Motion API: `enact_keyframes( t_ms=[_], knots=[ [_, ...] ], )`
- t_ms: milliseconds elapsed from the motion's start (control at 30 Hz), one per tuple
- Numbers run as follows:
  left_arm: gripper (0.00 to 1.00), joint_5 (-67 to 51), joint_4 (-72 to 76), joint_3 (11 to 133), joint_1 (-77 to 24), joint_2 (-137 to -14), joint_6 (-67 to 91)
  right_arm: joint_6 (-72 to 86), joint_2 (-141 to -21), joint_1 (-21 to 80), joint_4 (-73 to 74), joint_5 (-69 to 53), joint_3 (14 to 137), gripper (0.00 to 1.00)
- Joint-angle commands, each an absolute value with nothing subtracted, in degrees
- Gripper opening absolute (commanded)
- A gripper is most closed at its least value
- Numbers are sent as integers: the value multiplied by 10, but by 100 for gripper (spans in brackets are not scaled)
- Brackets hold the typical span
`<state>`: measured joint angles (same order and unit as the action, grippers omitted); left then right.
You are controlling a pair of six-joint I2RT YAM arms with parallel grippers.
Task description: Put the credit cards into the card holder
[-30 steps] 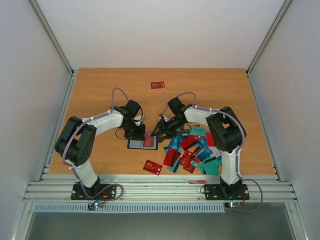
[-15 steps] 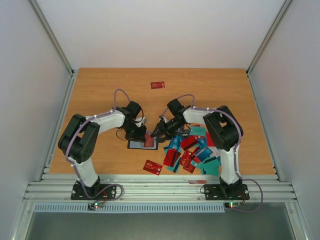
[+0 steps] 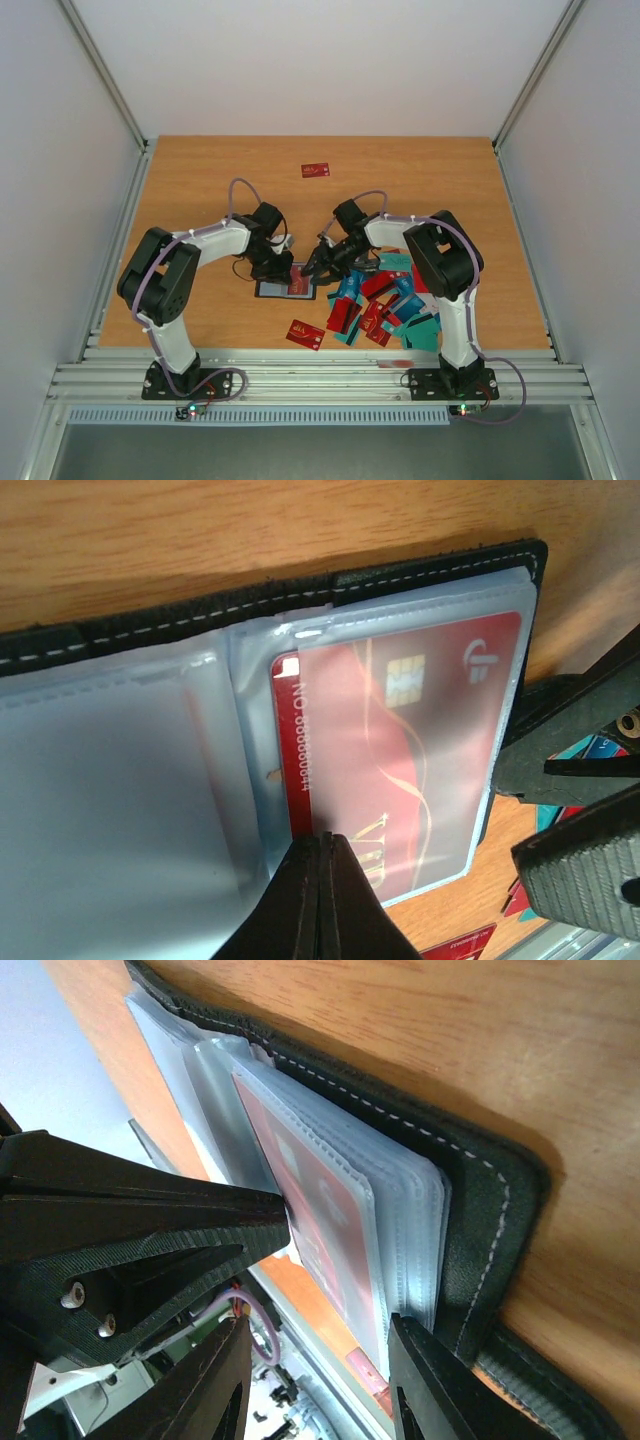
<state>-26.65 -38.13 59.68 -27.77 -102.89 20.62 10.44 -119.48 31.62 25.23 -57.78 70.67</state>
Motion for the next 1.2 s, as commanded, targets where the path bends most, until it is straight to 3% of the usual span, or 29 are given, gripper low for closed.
enact_keyframes(
  t_ms=[0, 767, 1167],
  knots=[
    [1, -270, -366, 596, -280, -1044, 198, 107, -1207, 324, 251, -584, 716, 39],
    [1, -283, -365, 599, -280, -1022, 216, 103, -1190, 339, 265, -586, 737, 39],
    [5, -249, -411, 613, -274, -945, 243, 104, -1199, 346, 283, -579, 760, 39]
  ],
)
